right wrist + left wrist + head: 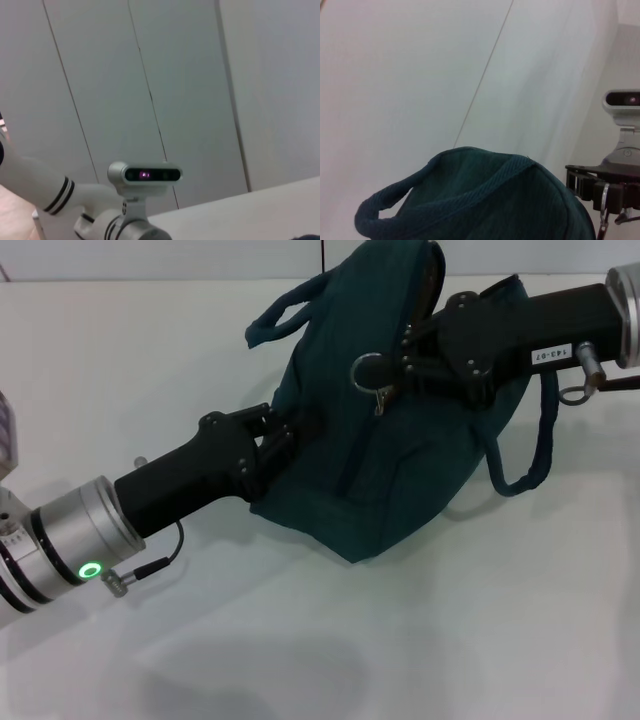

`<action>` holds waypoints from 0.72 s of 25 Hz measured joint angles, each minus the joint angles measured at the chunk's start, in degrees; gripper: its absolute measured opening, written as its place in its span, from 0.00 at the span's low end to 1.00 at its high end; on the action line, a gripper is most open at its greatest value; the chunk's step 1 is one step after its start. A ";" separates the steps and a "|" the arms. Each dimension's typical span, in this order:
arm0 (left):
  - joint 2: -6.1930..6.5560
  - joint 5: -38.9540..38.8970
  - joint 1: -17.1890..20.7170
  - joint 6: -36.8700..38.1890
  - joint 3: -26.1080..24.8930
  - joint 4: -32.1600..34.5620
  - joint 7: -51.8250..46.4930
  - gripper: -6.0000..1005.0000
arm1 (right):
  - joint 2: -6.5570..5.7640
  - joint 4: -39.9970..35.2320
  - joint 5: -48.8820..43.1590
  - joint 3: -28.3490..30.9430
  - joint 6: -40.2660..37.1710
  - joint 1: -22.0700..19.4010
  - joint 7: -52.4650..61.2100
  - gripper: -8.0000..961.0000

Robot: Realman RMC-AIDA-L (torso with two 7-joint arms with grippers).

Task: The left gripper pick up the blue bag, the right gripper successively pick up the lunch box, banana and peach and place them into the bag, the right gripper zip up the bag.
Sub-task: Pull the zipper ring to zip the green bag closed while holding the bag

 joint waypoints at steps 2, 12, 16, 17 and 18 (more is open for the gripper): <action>-0.02 0.00 0.00 0.07 0.12 0.00 0.01 0.19 | -0.08 0.78 1.12 0.13 0.02 -0.14 0.06 0.04; 0.04 0.50 -0.04 0.13 0.21 0.00 0.01 0.09 | -1.44 1.72 5.65 2.44 -0.12 -2.48 1.95 0.05; 0.06 0.65 -0.43 0.16 0.92 0.01 0.01 0.07 | -1.57 1.80 5.75 4.27 -0.26 -2.90 2.52 0.05; 0.07 0.65 -0.46 0.18 1.39 0.01 0.01 0.07 | -1.62 1.81 5.76 4.47 -0.24 -2.93 2.80 0.05; 0.07 0.62 -0.49 0.20 1.75 0.01 0.01 0.07 | -1.68 1.83 5.76 4.56 -0.22 -2.94 2.99 0.05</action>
